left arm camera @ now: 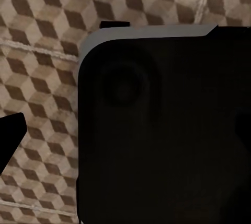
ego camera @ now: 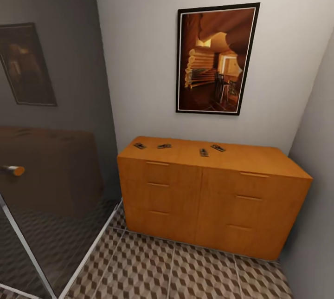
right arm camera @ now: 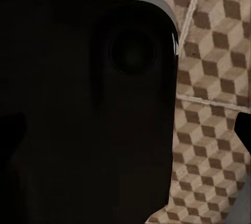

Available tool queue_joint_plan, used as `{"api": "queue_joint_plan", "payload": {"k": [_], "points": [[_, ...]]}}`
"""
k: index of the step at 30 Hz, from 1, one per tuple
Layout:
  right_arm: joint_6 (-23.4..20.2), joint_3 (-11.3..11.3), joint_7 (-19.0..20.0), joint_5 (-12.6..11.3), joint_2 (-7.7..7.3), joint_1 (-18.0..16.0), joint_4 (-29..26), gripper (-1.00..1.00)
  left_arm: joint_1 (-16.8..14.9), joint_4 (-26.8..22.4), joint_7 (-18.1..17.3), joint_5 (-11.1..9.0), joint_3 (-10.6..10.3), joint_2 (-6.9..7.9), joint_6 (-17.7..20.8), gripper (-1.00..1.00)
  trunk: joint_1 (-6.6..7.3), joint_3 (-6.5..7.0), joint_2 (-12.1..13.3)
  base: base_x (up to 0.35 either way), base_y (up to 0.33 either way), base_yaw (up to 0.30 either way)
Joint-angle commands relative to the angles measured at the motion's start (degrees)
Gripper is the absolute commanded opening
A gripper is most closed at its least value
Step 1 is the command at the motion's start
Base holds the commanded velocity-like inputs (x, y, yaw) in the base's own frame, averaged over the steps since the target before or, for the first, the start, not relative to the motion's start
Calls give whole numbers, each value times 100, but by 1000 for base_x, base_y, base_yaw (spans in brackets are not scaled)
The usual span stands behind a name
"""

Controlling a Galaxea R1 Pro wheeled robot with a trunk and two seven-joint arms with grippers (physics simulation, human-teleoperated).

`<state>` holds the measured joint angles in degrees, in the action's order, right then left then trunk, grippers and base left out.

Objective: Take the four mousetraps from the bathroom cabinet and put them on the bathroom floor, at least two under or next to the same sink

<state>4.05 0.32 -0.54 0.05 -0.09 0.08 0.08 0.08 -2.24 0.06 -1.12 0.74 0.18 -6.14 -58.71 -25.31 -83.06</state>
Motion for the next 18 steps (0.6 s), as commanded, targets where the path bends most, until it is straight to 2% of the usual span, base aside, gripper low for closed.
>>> {"api": "queue_joint_plan", "payload": {"k": [1, 7, 18], "points": [[17, 3, -6, -2, 0, 1, 1, 100, 1, -5, 1, -10, 5, 0, -10, 100, -2, -3, -2, 140, 0, 212], [-2, 3, -2, -23, 0, 1, 1, 100, 1, -4, -2, -9, 5, -5, -33, 100, -2, -3, -2, 72, 0, 110], [-8, 3, 1, -31, 0, 1, 1, 100, 1, -4, -4, -3, 8, -9, -91, 100, -2, -3, -2, 15, 0, 19]]}}
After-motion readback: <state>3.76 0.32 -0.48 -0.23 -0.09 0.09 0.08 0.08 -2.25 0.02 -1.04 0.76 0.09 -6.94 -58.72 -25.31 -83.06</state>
